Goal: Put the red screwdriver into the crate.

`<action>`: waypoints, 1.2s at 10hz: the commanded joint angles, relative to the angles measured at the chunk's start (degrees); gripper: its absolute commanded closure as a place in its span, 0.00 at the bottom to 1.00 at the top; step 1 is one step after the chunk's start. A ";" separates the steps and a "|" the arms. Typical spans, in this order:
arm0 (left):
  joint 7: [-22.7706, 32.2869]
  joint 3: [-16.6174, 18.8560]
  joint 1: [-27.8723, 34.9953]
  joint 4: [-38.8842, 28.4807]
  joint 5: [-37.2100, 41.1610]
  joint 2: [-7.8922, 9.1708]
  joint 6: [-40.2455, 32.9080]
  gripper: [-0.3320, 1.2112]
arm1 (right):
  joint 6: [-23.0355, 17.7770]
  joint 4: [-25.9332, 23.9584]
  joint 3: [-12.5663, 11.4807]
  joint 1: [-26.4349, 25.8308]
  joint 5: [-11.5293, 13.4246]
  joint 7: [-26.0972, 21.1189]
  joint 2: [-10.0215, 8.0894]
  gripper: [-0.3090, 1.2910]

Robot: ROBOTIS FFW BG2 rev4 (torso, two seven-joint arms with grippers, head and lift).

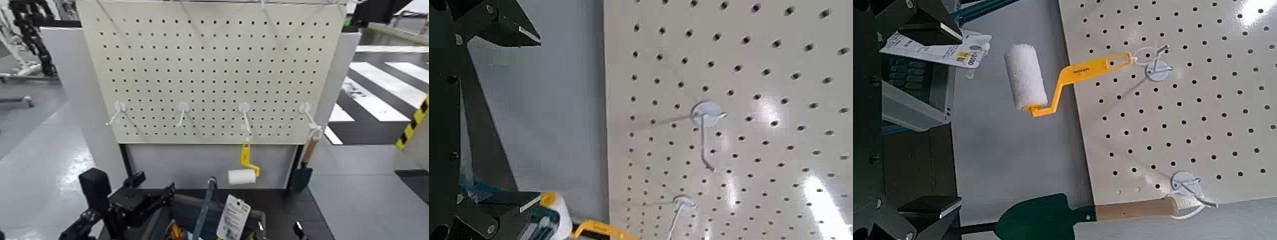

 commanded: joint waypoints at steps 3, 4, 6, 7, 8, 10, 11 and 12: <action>12.80 0.86 7.66 2.22 -5.35 -4.94 -15.70 0.34 | -0.27 -0.24 -0.25 0.12 0.26 0.01 0.09 0.29; 13.06 0.86 8.10 2.92 -6.14 -5.11 -17.54 0.34 | -0.53 -0.24 -0.25 0.20 0.53 0.01 0.09 0.29; 14.29 0.51 9.06 3.71 -6.14 -5.38 -19.12 0.34 | -0.62 -0.33 -0.25 0.20 0.61 0.01 0.09 0.29; 14.99 0.07 9.50 4.33 -6.32 -5.38 -20.18 0.33 | -0.79 -0.24 -0.33 0.38 0.70 0.01 0.09 0.29; 15.87 -0.28 10.03 4.77 -7.28 -5.47 -21.67 0.32 | -1.06 -0.33 -0.42 0.38 0.88 0.01 0.18 0.29; 18.60 -1.86 11.09 4.85 -8.60 -5.47 -24.05 0.30 | -1.67 -0.42 -0.51 0.47 1.93 0.01 0.18 0.29; 18.86 -2.21 11.35 4.85 -8.95 -5.38 -24.22 0.30 | -1.58 -0.51 -0.42 0.55 2.11 0.01 0.18 0.29; 18.95 -2.21 11.52 4.85 -9.04 -5.38 -24.22 0.30 | -1.50 -0.51 -0.42 0.55 2.02 0.01 0.18 0.29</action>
